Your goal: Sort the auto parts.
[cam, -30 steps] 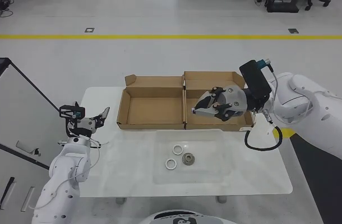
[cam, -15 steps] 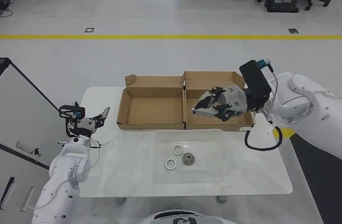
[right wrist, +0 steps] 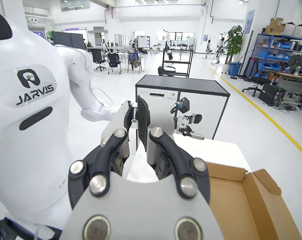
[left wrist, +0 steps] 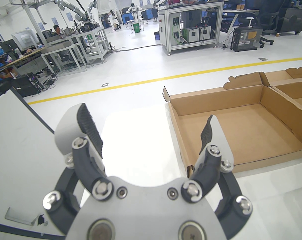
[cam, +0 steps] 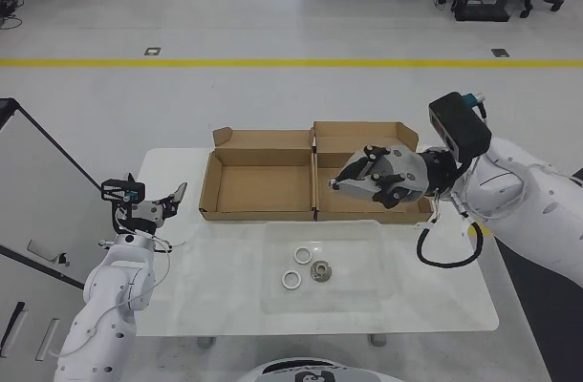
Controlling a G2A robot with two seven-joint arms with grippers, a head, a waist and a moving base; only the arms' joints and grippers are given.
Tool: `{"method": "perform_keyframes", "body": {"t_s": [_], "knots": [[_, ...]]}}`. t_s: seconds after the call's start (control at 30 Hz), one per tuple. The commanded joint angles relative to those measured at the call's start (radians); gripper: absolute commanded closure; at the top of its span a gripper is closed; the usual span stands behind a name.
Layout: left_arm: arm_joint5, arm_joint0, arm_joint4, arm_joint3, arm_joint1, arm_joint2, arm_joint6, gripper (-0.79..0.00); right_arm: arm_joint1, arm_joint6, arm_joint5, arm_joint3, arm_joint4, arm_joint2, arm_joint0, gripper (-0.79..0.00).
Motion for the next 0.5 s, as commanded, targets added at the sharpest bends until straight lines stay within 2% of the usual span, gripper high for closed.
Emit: {"method": "perform_keyframes", "body": {"t_s": [0.0, 0.47], "knots": [[0.000, 0.000, 0.000, 0.000, 0.000, 0.000, 0.000, -0.785, -0.002, -0.013, 0.000, -0.016, 0.011, 0.014, -0.010, 0.000], [0.000, 0.000, 0.000, 0.000, 0.000, 0.000, 0.000, -0.785, -0.026, -0.123, 0.000, -0.176, 0.068, 0.093, -0.078, 0.000]]}}
